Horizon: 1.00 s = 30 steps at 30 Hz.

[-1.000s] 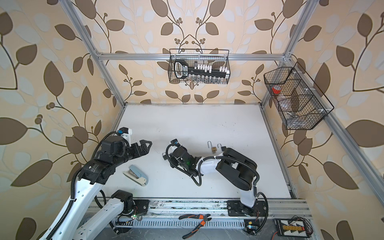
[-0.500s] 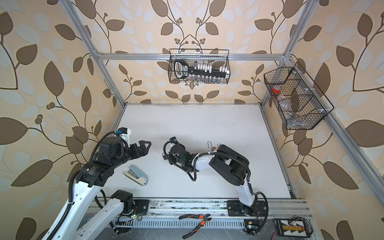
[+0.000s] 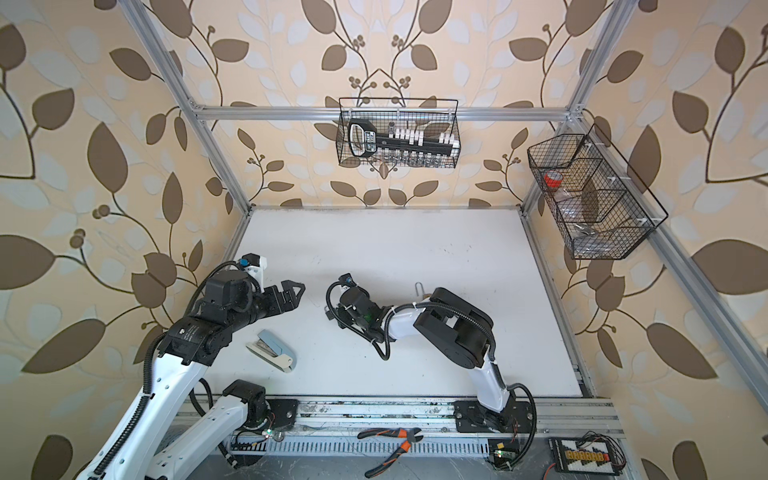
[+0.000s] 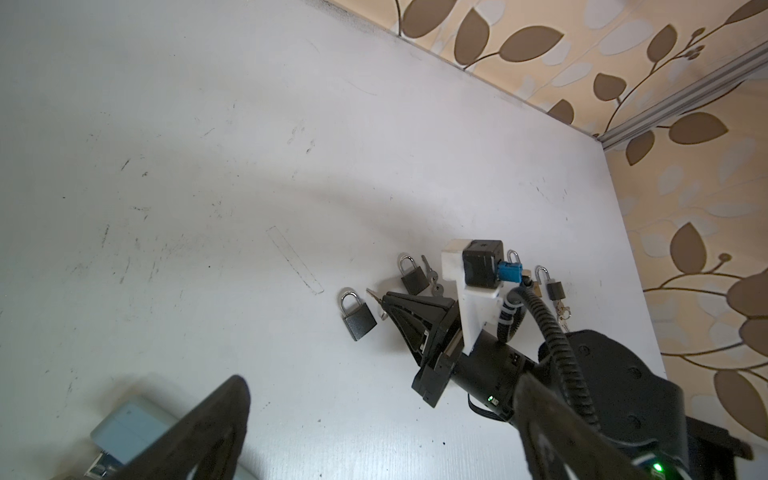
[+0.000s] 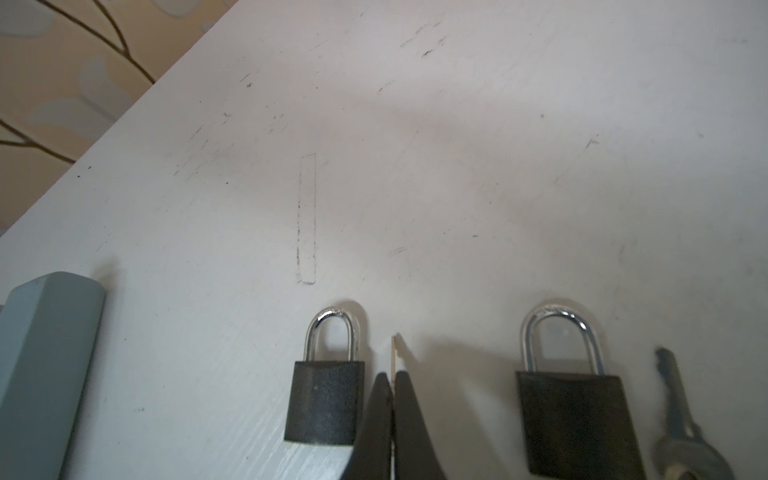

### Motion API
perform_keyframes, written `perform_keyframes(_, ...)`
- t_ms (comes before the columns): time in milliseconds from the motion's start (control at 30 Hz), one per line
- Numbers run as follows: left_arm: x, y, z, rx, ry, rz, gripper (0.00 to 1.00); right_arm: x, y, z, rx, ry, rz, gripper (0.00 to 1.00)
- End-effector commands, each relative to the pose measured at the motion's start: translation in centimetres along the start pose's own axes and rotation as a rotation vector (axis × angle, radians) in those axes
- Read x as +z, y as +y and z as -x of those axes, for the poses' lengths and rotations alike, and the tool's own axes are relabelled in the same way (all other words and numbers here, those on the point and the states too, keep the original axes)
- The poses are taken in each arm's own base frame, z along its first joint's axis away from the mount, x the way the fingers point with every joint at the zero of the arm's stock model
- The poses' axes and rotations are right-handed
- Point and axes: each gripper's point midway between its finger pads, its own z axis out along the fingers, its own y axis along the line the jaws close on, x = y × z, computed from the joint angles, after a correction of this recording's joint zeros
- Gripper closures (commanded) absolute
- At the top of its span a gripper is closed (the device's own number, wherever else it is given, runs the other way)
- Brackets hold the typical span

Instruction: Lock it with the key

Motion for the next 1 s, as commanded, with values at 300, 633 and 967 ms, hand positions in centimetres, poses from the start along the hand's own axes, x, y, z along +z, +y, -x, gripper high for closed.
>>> perform_keyframes(300, -0.9, 0.0, 1.3, 0.019, -0.048, 0.012, 0.01, -1.4, 1.3, 1.4, -0.019, -0.019, 0.036, 0.73)
perform_keyframes(633, 0.5, -0.9, -0.3, -0.007, 0.029, -0.053, 0.01, -10.4, 0.7, 5.3, -0.053, -0.205, 0.078, 0.43)
perform_keyframes(967, 3.5, -3.7, -4.1, 0.031, 0.084, -0.156, 0.01, -16.1, -6.5, 1.0, -0.18, -0.037, -0.017, 0.38)
